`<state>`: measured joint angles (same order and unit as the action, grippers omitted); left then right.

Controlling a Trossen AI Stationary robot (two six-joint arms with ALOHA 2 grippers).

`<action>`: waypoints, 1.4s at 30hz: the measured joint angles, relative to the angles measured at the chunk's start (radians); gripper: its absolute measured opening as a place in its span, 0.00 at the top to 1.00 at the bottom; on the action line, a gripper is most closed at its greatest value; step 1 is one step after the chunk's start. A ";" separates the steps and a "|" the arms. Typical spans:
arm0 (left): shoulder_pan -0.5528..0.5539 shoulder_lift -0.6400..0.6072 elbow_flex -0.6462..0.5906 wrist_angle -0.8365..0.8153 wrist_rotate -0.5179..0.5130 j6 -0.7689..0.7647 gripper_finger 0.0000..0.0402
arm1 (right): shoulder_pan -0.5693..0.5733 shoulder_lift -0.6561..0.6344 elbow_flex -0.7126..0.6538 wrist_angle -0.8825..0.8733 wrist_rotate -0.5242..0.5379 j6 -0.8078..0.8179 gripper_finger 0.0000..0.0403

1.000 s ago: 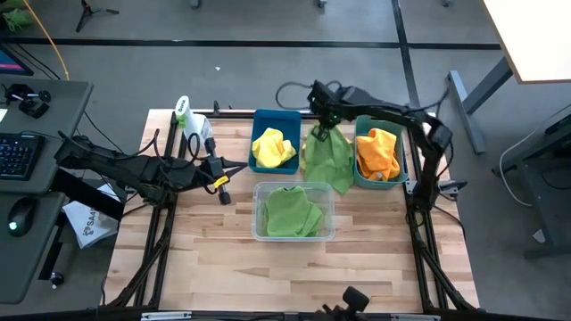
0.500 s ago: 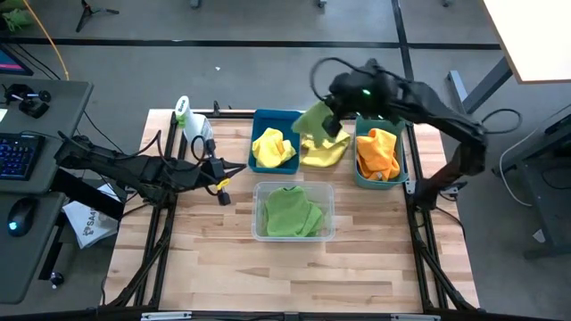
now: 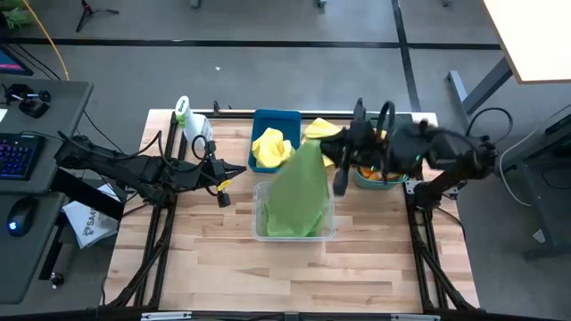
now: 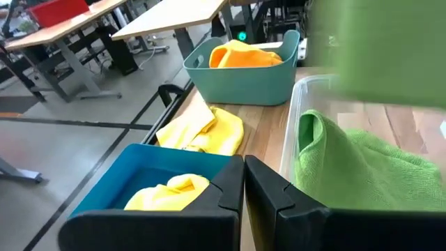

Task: Sort microfiber towel by color & place in baskets
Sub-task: Put the green towel into the transparent bin

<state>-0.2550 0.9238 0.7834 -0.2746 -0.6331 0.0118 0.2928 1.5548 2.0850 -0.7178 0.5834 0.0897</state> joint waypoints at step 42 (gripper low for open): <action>-0.070 0.000 -0.001 0.011 -0.056 -0.019 1.00 | 0.196 0.168 -0.005 -0.262 0.243 0.237 1.00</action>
<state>-0.3248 0.9233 0.7826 -0.2637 -0.6895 -0.0067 0.4890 1.7232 2.0800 -0.9800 0.8265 0.3263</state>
